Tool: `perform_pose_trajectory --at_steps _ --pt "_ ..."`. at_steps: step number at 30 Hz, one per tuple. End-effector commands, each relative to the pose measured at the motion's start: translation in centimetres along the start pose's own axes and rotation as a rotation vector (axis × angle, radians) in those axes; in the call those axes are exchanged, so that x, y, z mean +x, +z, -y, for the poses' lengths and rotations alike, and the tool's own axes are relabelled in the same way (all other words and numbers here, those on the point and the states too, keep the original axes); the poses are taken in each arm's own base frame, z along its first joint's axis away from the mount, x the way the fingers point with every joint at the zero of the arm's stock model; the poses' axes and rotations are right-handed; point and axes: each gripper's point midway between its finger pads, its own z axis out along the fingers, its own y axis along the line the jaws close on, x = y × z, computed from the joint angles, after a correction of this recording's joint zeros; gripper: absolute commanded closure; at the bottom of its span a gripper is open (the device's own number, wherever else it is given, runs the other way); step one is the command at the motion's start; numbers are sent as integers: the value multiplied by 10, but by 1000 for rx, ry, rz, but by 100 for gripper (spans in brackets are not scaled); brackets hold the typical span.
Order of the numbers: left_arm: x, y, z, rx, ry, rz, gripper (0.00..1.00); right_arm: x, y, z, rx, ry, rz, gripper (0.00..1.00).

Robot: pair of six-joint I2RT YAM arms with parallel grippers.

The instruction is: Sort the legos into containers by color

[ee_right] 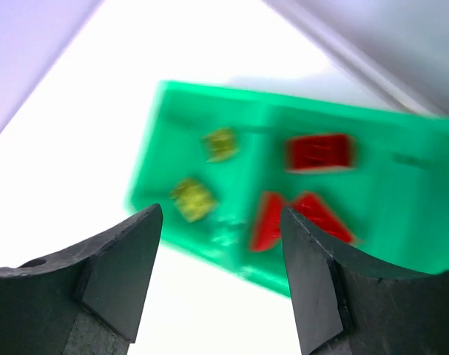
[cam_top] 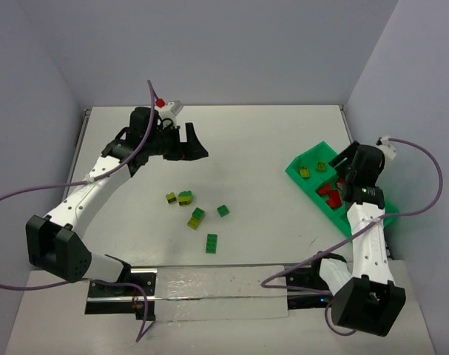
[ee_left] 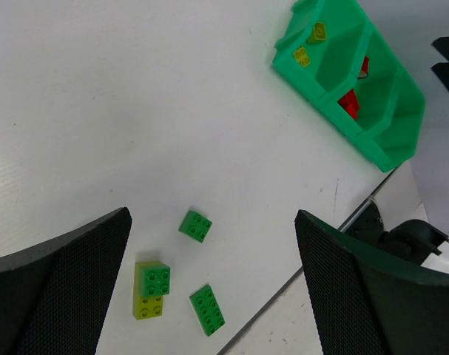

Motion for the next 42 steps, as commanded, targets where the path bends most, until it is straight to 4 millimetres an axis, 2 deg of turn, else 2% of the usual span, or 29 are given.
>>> perform_pose_trajectory --at_steps 1,3,4,6,8,12,19,22,27,34,38,42 --pt "12 -1 -17 -84 -37 -11 1 4 -36 -97 -398 -183 -30 29" --pt "23 0 -27 -125 -55 -41 1 46 -65 -143 -602 -300 -123 29" --pt "28 1 -30 -142 -61 -59 1 68 -79 -159 -667 -349 -168 29" --pt "36 0 -36 -177 -69 -71 1 97 -94 -172 -720 -423 -221 29" --pt "43 -2 -43 -216 -96 -80 1 141 -115 -186 -783 -526 -297 28" --pt "44 -11 -52 -292 -151 -55 1 217 -154 -198 -866 -714 -420 28" --pt "21 -38 -68 -450 -201 43 1 299 -151 -196 -776 -945 -542 24" --pt "7 -50 -71 -487 -212 108 1 315 -149 -199 -778 -961 -564 22" --pt "-5 -60 -73 -494 -217 155 1 333 -143 -197 -760 -998 -586 20" --pt "-2 -54 -78 -498 -216 133 1 353 -129 -188 -714 -1043 -613 20" --pt "-4 -51 -79 -490 -214 136 1 362 -124 -191 -705 -1044 -617 22" --pt "-4 -48 -82 -495 -210 129 1 368 -120 -197 -702 -1044 -607 28"
